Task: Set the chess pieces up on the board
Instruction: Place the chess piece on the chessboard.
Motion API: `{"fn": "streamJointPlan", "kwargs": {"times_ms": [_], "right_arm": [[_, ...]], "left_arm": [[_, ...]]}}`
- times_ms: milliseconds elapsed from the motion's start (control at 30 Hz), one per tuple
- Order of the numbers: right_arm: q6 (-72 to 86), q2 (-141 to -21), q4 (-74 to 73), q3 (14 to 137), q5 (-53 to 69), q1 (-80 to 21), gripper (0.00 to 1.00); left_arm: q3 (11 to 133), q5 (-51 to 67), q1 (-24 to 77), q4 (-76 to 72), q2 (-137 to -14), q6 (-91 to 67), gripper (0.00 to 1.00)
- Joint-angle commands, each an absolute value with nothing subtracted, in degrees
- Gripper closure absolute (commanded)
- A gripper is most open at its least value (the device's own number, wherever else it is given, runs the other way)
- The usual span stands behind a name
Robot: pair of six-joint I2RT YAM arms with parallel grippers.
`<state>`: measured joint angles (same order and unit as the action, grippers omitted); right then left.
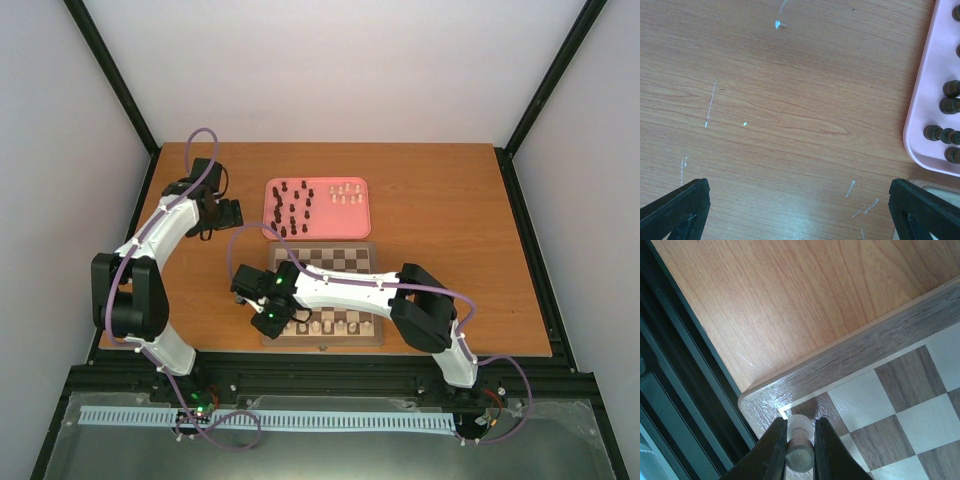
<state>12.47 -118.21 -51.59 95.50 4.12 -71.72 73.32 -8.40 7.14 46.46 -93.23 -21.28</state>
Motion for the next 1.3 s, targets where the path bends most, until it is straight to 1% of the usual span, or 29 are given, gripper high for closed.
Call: {"fn": "streamJointPlan", "kwargs": {"times_ms": [0, 300, 500, 600, 700, 800, 1133, 1267], "right_arm": [[12.29, -119.15, -51.21, 95.03, 2.85, -72.33, 0.97], [12.39, -119.6, -51.24, 94.69, 2.15, -72.33, 0.96], [12.01, -119.89, -51.15, 94.84, 2.39, -72.31, 0.94], [11.87, -119.8, -51.33, 94.75, 2.3, -72.3, 0.9], [11.82, -119.72, -51.56, 94.7, 1.77, -72.33, 0.79], [11.7, -119.35, -51.3, 94.43, 1.44, -72.33, 0.73], [10.7, -117.82, -52.04, 94.81, -0.1, -72.33, 0.65], [10.53, -117.72, -52.5, 94.94, -0.61, -72.29, 0.64]], "left_arm": [[73.58, -8.68, 7.31, 46.5, -91.79, -22.0, 0.0], [73.25, -8.69, 7.34, 46.46, -91.43, -21.97, 0.0], [73.29, -8.72, 7.31, 46.54, -91.53, -21.81, 0.0], [73.3, -8.66, 7.3, 46.46, -91.43, -21.85, 0.0], [73.23, -8.6, 7.32, 46.34, -91.65, -21.8, 0.0], [73.26, -8.61, 7.3, 46.32, -91.81, -21.87, 0.0], [73.6, -8.59, 7.3, 46.41, -92.24, -21.81, 0.0], [73.74, -8.61, 7.34, 46.51, -92.31, -21.76, 0.0]]}}
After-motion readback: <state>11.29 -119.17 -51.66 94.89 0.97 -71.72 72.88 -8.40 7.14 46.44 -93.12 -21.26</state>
